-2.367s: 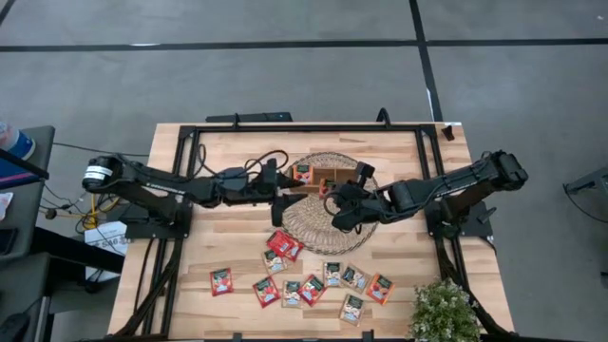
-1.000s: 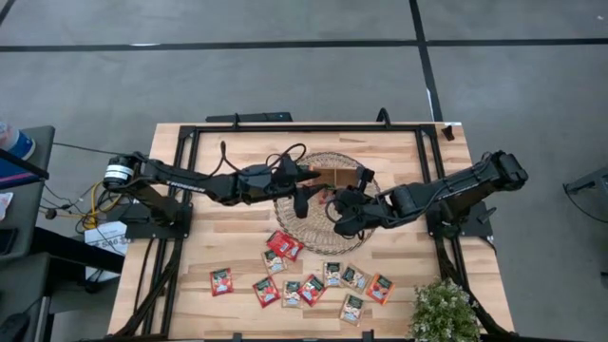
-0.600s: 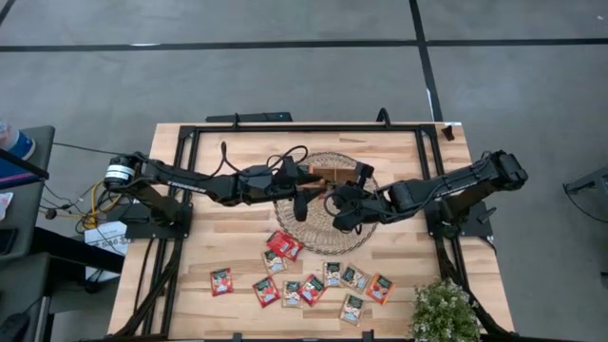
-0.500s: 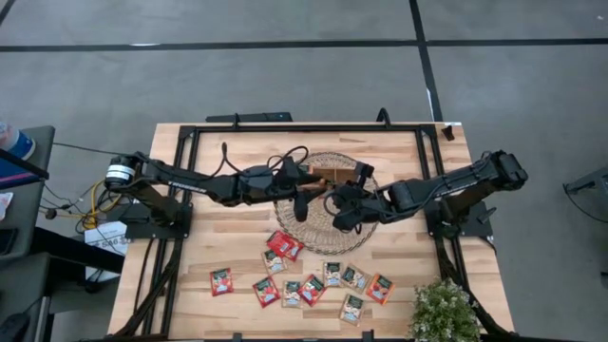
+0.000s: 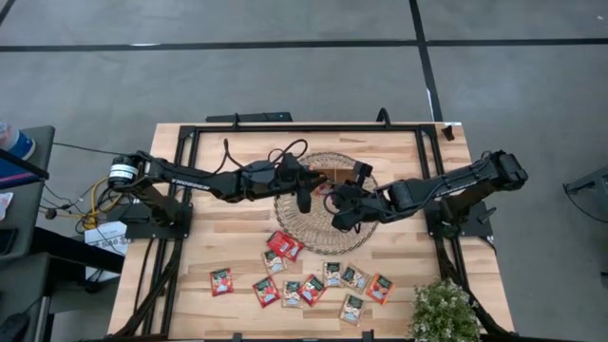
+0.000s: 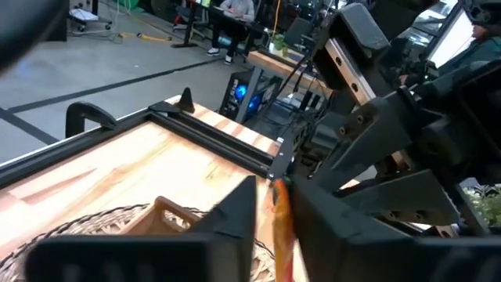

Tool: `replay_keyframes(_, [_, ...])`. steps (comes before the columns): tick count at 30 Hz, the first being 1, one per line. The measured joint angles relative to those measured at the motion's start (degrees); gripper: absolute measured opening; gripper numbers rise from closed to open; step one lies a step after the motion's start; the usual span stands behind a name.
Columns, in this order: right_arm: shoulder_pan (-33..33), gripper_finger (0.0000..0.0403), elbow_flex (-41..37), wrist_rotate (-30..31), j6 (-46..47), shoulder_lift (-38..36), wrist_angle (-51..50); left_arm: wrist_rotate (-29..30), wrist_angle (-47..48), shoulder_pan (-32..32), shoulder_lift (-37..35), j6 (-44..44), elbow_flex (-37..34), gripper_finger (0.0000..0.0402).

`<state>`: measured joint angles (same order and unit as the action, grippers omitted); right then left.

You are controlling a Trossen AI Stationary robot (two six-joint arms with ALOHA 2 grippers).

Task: Pick & Place Tea
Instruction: Put the orange tea bag into the left section of the wooden organizer

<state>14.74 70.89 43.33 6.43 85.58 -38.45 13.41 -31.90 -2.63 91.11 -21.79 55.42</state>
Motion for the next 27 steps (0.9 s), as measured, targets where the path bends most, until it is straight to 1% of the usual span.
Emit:
replay_keyframes(2, [0.0, 0.0, 0.0, -0.1, 0.0, 0.0, 0.0, 0.3, 0.1, 0.0, 0.0, 0.9, 0.0, 0.002])
replay_keyframes(3, [0.0, 0.0, 0.0, -0.2, 0.0, 0.0, 0.0, 0.4, 0.1, 0.0, 0.0, 1.4, 0.0, 0.0011])
replay_keyframes(10, [0.0, 0.0001, 0.0, -1.2, -0.5, 0.0, -0.5, 0.8, 2.3, 0.0, 0.0, 2.6, 0.0, 0.0])
replay_keyframes(13, [0.0, 0.001, 0.0, -1.2, -0.5, 0.0, -0.6, 2.4, 4.8, 0.0, 0.0, 4.4, 0.0, 0.0])
replay_keyframes(18, [-0.4, 0.0054, 0.0, -1.4, 1.1, 0.0, -2.4, 7.0, 6.5, -0.1, 0.0, 6.8, 0.0, 0.0])
replay_keyframes(24, [-0.8, 0.0122, 0.0, -1.1, 3.9, 0.0, -5.8, 7.5, 8.0, -0.1, 0.0, 8.5, 0.0, 0.0])
replay_keyframes(27, [-0.8, 0.0147, 0.0, -0.9, 5.1, 0.0, -6.4, 8.4, 9.1, -0.1, 0.0, 8.6, -1.0, 0.0])
